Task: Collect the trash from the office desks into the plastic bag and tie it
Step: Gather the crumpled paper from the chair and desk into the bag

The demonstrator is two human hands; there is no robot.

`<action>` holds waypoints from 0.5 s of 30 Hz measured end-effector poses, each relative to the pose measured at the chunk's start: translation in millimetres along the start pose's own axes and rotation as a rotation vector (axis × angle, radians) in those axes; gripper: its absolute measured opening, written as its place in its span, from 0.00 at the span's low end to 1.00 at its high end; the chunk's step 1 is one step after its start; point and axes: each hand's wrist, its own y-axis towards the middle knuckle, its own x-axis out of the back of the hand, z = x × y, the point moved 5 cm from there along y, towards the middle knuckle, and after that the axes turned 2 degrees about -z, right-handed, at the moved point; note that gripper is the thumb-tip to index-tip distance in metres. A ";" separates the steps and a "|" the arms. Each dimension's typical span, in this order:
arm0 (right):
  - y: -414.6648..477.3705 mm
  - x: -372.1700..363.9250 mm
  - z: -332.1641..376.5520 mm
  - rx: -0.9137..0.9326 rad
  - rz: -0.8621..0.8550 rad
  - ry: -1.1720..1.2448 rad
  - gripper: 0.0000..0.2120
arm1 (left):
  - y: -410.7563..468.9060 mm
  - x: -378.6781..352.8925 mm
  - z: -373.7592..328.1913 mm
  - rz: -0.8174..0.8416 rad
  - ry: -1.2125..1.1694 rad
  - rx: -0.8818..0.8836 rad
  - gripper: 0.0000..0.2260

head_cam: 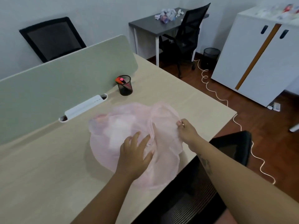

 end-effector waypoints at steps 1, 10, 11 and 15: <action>0.9 0.4 -3.5 -0.022 0.026 0.030 0.14 | 1.3 -10.4 -0.1 0.022 0.063 -0.005 0.25; -35.7 28.4 -6.8 0.035 0.132 -0.617 0.27 | 37.9 -61.9 23.1 0.198 0.338 0.039 0.35; -48.4 33.8 -2.5 0.098 0.129 -0.755 0.27 | 43.9 -66.7 26.7 0.223 0.359 0.034 0.34; -107.2 58.1 3.7 0.286 -0.054 -1.028 0.23 | 59.8 -64.5 30.6 0.264 0.343 0.015 0.30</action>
